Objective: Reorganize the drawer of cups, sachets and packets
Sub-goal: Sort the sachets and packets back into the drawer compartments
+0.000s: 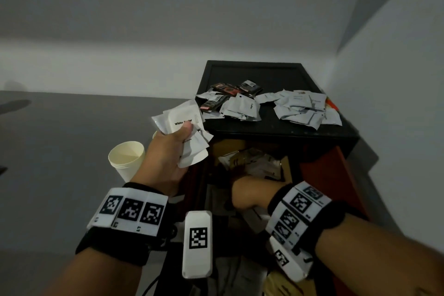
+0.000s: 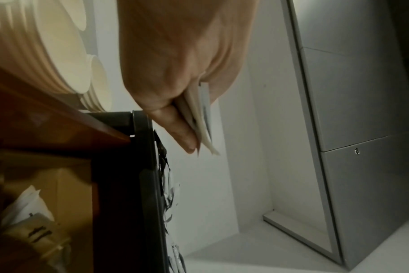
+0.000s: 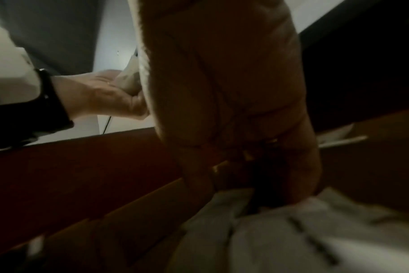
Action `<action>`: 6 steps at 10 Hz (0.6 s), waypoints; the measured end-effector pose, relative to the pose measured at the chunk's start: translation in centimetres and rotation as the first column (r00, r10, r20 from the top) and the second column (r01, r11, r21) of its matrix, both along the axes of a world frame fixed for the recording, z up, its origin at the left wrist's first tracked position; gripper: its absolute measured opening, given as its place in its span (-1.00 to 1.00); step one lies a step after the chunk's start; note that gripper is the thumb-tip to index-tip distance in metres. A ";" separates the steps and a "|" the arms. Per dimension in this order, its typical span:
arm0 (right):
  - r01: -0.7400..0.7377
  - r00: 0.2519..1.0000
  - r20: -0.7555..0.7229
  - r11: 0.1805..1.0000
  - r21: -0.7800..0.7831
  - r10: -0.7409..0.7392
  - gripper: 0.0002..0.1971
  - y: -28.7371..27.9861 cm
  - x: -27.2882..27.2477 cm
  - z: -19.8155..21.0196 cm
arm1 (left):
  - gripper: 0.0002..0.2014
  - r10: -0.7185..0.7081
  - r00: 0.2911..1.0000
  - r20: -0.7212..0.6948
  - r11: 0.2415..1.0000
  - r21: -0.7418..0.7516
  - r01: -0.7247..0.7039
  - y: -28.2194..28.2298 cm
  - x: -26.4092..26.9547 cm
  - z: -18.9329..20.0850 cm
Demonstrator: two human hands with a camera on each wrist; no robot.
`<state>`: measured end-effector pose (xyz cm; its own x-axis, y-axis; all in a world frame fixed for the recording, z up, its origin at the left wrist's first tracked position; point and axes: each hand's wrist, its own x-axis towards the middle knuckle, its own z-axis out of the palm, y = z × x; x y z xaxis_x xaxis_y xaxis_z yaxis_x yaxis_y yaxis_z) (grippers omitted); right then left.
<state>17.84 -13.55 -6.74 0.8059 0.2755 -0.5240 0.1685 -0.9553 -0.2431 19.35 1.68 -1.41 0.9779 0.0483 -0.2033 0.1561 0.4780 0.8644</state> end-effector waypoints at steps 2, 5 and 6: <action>0.219 0.973 0.006 0.929 0.299 -0.231 -0.61 2.5 -1.6 -1.3 | -0.83 -0.007 1.000 -0.024 1.000 -0.022 0.006 0.4 -0.3 0.4; 0.265 0.964 -0.015 0.950 0.162 -0.266 -0.59 4.4 -1.0 -1.9 | -0.74 -0.025 0.999 -0.030 0.999 -0.036 0.024 0.7 -0.6 0.4; 0.276 0.961 -0.042 0.931 0.240 -0.274 -0.64 3.7 -0.8 -1.2 | -0.75 -0.026 0.999 -0.032 0.999 -0.046 0.025 0.9 -0.8 0.5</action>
